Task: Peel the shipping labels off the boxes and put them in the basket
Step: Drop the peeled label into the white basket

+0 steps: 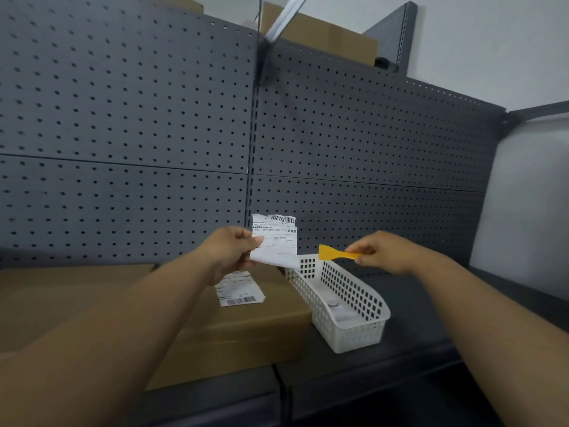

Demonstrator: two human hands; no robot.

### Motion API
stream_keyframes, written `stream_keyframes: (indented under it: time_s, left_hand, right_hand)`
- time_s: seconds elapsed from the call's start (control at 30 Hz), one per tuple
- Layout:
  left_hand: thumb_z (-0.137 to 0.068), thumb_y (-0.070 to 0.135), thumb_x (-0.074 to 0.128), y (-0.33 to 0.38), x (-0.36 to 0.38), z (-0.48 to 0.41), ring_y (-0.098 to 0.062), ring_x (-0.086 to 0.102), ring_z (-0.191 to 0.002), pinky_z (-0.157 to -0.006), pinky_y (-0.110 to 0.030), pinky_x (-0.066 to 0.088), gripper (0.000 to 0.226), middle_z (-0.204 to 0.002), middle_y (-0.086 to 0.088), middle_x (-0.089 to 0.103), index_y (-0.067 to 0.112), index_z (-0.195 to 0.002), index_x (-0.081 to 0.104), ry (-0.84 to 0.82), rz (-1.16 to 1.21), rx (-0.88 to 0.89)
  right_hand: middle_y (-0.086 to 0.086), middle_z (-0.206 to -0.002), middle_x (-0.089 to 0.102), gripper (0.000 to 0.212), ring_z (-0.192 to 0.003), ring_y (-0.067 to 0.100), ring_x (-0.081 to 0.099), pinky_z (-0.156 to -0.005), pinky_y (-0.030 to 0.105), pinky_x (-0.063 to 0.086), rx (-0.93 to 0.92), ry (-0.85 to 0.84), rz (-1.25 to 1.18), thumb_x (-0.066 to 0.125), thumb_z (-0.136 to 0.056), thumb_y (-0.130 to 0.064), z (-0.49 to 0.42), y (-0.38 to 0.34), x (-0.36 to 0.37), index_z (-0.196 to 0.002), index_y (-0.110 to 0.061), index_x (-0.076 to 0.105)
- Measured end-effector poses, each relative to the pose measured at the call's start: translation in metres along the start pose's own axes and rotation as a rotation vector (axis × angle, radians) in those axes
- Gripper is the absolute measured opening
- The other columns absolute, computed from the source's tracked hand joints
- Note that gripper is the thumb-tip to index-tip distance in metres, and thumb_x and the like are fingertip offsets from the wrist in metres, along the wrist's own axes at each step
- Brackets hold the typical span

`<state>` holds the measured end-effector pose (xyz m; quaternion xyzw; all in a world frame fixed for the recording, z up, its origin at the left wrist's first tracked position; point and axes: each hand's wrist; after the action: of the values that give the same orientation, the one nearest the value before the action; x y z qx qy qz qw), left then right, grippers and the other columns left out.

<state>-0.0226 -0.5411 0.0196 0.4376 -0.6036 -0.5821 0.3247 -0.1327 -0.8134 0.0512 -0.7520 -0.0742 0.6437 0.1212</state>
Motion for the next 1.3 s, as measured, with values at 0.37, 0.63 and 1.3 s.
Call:
stream_keyframes:
  time_s: [0.37,0.63,1.3]
  left_hand:
    - [-0.086,0.011,0.065,-0.006,0.078,-0.035,-0.007,0.058,-0.043,-0.044,-0.016,0.049,0.014,-0.073,-0.009,0.059,0.005,-0.093,0.054,0.001,-0.03,-0.022]
    - [-0.091,0.011,0.057,-0.018,0.118,-0.075,-0.013,0.058,-0.053,-0.043,-0.016,0.05,0.017,-0.07,-0.012,0.065,0.005,-0.076,0.058,-0.015,-0.06,-0.097]
    - [-0.089,0.016,0.061,-0.028,0.128,-0.123,-0.02,0.052,-0.059,-0.071,-0.032,0.049,0.022,-0.069,-0.01,0.059,0.002,-0.073,0.057,-0.017,-0.625,-0.175]
  right_hand:
    - [0.0,-0.118,0.065,0.031,-0.106,0.015,0.059,-0.093,0.029,0.043,0.055,0.017,-0.012,0.056,-0.091,-0.016,-0.004,0.06,-0.008,-0.121,-0.021,0.062]
    - [-0.001,-0.117,0.066,0.03,-0.104,0.013,0.059,-0.094,0.027,0.043,0.086,0.016,-0.029,0.055,-0.092,-0.015,-0.011,0.089,-0.005,-0.12,-0.02,0.063]
    - [-0.008,-0.097,0.058,0.032,-0.09,0.008,0.053,-0.081,0.022,0.036,0.042,-0.009,0.012,0.054,-0.091,-0.016,-0.049,0.096,0.007,-0.122,-0.021,0.061]
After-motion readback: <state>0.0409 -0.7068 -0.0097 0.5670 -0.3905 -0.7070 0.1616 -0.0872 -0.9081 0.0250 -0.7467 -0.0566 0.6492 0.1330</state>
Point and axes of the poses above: each hand's wrist, its own z-axis away from the middle knuckle, its own x-axis out of the palm, y = z × x
